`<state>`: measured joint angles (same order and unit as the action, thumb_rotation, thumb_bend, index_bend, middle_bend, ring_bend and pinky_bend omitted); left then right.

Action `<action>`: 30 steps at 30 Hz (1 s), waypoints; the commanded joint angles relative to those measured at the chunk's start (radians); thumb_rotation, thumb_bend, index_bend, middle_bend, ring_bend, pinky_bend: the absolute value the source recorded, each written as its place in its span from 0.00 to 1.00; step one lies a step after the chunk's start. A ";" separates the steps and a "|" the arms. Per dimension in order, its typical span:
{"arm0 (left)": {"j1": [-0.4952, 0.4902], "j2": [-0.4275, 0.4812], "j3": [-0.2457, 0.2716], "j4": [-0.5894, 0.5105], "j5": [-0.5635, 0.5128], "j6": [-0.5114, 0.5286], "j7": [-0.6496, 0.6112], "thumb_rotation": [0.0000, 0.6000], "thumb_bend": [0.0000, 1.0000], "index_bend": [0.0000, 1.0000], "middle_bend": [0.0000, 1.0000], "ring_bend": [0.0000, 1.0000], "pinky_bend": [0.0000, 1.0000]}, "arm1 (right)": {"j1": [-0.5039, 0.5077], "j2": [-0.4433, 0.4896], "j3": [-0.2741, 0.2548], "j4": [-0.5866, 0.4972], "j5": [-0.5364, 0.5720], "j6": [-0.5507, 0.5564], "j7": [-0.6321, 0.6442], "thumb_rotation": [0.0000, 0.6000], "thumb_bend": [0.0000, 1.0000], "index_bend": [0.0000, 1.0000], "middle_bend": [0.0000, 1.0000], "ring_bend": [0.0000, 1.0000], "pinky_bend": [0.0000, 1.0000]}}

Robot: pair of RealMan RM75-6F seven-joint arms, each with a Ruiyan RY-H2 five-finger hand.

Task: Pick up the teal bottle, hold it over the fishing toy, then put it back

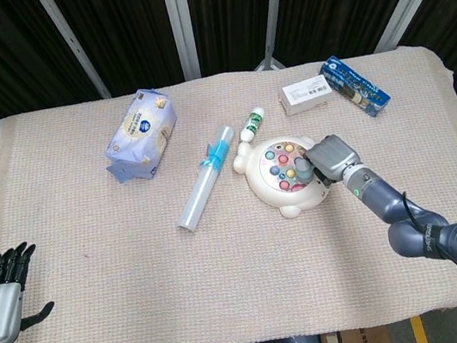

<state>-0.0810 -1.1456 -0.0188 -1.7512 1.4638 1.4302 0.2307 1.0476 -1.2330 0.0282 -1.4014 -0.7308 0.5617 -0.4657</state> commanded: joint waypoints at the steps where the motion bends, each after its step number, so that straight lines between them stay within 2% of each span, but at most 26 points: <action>1: -0.001 -0.001 0.000 0.002 0.002 0.001 -0.002 1.00 0.16 0.00 0.00 0.00 0.00 | 0.006 0.022 -0.003 -0.035 0.011 0.027 -0.004 1.00 0.65 0.91 0.75 0.54 0.31; 7: -0.004 -0.004 0.001 0.004 0.007 0.003 -0.006 1.00 0.16 0.00 0.00 0.00 0.00 | 0.014 0.053 -0.016 -0.080 0.030 0.053 -0.015 1.00 0.65 0.91 0.75 0.54 0.31; 21: -0.005 -0.005 0.003 0.003 -0.001 0.001 0.000 1.00 0.16 0.00 0.00 0.00 0.00 | 0.032 0.011 -0.050 -0.039 0.055 0.039 -0.016 1.00 0.65 0.91 0.75 0.54 0.32; 30: -0.008 -0.004 0.003 0.002 0.017 0.011 -0.010 1.00 0.16 0.00 0.00 0.00 0.00 | 0.007 0.122 -0.028 -0.176 0.023 0.126 0.012 1.00 0.65 0.91 0.75 0.54 0.32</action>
<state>-0.0886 -1.1496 -0.0161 -1.7487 1.4796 1.4405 0.2219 1.0651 -1.1392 -0.0072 -1.5467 -0.6967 0.6655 -0.4642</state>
